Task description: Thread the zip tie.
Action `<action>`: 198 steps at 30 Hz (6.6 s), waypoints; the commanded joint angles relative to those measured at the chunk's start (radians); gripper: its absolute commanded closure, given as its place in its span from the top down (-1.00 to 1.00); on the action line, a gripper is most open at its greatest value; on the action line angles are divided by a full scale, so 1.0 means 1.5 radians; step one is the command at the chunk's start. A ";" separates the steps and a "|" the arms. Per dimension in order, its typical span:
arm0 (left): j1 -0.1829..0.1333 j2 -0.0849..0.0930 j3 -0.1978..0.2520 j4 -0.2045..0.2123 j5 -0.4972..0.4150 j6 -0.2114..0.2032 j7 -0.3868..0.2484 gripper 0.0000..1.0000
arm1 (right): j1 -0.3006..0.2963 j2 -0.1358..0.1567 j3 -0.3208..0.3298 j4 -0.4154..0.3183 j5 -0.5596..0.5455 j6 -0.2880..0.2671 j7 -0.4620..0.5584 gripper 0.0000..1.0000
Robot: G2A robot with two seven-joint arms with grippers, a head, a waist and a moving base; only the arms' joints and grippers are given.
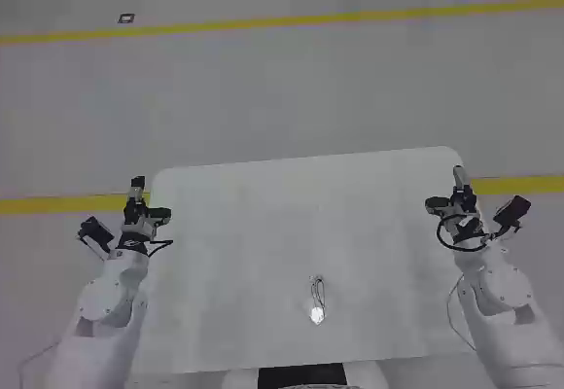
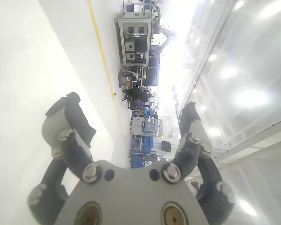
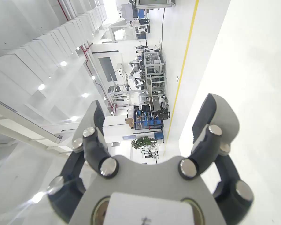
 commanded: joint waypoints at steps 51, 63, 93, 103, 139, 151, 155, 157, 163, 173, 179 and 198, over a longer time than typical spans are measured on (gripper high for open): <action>0.000 0.000 0.000 0.000 0.000 0.000 0.000 1.00 | 0.008 0.011 -0.101 -0.077 -0.478 -0.022 0.217 1.00; 0.000 0.000 0.000 0.000 0.000 0.000 0.000 1.00 | 0.124 0.013 -0.238 -0.093 -0.737 0.026 0.404 1.00; 0.000 0.000 0.000 0.000 0.000 0.000 0.000 1.00 | 0.187 0.024 -0.301 -0.199 -0.849 -0.029 0.715 1.00; 0.000 0.000 0.000 0.000 0.000 0.000 0.000 1.00 | 0.189 0.025 -0.318 -0.207 -0.842 -0.044 0.761 1.00; 0.000 0.000 0.000 0.000 0.000 0.000 0.000 1.00 | 0.337 0.022 -0.527 -0.161 -0.895 0.045 0.927 1.00; 0.000 0.000 0.000 0.000 0.000 0.000 0.000 1.00 | 0.407 0.030 -0.633 -0.133 -0.857 0.182 0.927 1.00; 0.000 0.000 0.000 0.000 0.000 0.000 0.000 1.00 | 0.450 0.040 -0.676 -0.120 -0.816 0.227 0.927 1.00; 0.000 0.000 0.000 0.000 0.000 0.000 0.000 1.00 | 0.466 0.047 -0.686 -0.107 -0.796 0.227 0.927 1.00; 0.000 0.000 0.000 0.000 0.000 0.000 0.000 1.00 | 0.487 0.062 -0.707 -0.082 -0.761 0.227 0.927 1.00; 0.000 0.000 0.000 0.000 0.000 0.000 0.000 1.00 | 0.487 0.062 -0.707 -0.082 -0.761 0.227 0.927 1.00; 0.000 0.000 0.000 0.000 0.000 0.000 0.000 1.00 | 0.480 0.055 -0.705 -0.066 -0.761 0.227 0.922 1.00; 0.000 0.000 0.000 0.000 0.000 0.000 0.000 1.00 | 0.451 -0.016 -0.672 0.034 -0.787 0.227 0.927 1.00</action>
